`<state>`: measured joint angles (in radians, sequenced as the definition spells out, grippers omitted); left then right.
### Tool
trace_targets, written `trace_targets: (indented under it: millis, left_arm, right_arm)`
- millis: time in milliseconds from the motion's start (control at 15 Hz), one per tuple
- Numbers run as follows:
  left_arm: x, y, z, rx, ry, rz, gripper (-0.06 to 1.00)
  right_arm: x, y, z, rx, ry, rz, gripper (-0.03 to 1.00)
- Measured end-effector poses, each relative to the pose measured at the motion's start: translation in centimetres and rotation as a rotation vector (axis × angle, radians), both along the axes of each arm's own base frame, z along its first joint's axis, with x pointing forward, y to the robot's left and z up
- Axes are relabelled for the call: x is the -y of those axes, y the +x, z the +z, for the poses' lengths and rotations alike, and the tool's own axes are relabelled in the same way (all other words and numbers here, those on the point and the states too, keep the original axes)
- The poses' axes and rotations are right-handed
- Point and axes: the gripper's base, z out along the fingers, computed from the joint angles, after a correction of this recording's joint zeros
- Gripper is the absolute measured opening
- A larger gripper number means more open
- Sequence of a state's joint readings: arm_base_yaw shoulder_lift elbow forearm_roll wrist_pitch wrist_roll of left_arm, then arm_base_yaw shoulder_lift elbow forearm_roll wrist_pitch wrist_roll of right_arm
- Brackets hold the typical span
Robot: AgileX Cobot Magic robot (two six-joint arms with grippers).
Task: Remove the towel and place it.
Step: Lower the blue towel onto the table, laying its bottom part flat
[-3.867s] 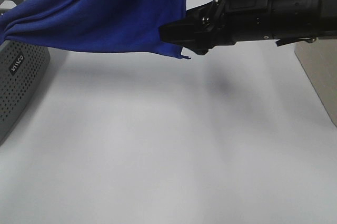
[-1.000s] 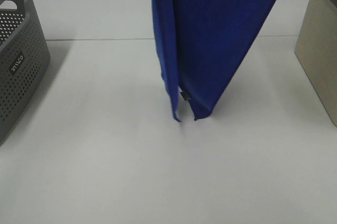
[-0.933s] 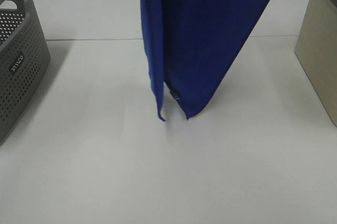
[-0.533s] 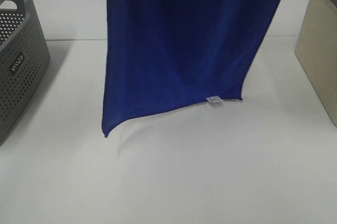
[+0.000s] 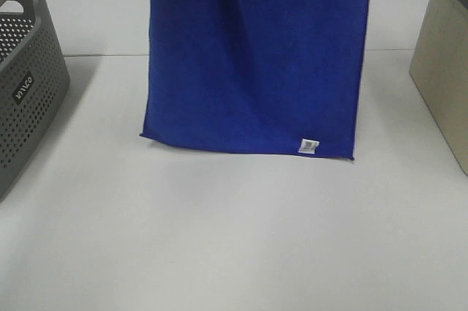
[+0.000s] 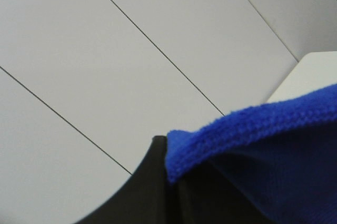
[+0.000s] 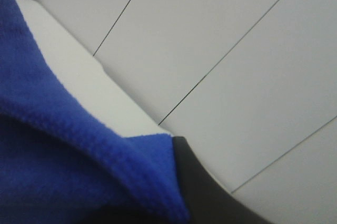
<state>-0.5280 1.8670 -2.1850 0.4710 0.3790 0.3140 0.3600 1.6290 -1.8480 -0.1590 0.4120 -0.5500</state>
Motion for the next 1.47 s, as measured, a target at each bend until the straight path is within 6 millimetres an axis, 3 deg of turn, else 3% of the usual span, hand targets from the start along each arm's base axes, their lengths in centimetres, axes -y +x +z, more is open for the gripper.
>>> trace_targets:
  millis: [133, 333, 533, 667, 800, 867, 1000, 1067, 1133, 1333, 1467]
  left_arm:
    - [-0.4, 3.5, -2.2, 0.086, -0.014, -0.017, 0.0]
    - [-2.5, 7.8, -3.8, 0.262, -0.072, -0.037, 0.0]
    - [-3.7, 9.5, -2.8, 0.354, -0.14, -0.017, 0.0]
    - [-2.9, 10.2, -4.0, 0.313, -0.139, -0.018, 0.0]
    - [-1.6, 11.2, -6.7, 0.146, -0.129, 0.006, 0.0]
    - [-1.3, 11.2, -7.2, 0.102, -0.126, 0.013, 0.0]
    - [0.5, 10.7, -9.6, -0.149, -0.081, 0.055, 0.0]
    - [1.2, 10.3, -10.9, -0.283, -0.057, 0.076, 0.0]
    - [2.0, 8.8, -13.5, -0.572, 0.035, 0.108, 0.0]
    - [1.7, 7.2, -15.6, -0.857, 0.133, 0.117, 0.0]
    - [1.7, 6.5, -16.2, -0.945, 0.187, 0.089, 0.0]
  right_arm:
    - [-0.8, 3.6, -1.8, 0.108, 0.01, 0.008, 0.02]
    - [0.2, 9.1, -2.6, 0.258, 0.118, -0.026, 0.02]
    - [0.8, 11.3, -1.5, 0.341, 0.291, -0.037, 0.02]
    - [1.5, 12.0, -2.1, 0.306, 0.334, -0.059, 0.02]
    - [2.5, 12.8, -3.7, 0.194, 0.363, -0.105, 0.02]
    - [3.1, 13.3, -5.0, 0.087, 0.374, -0.143, 0.02]
    - [4.2, 13.2, -8.2, -0.207, 0.348, -0.226, 0.02]
    - [4.4, 12.7, -9.5, -0.346, 0.311, -0.259, 0.02]
    - [4.5, 11.9, -10.8, -0.512, 0.265, -0.295, 0.02]
    - [4.7, 9.7, -12.9, -0.828, 0.175, -0.338, 0.02]
    - [4.6, 8.9, -13.4, -0.934, 0.148, -0.336, 0.02]
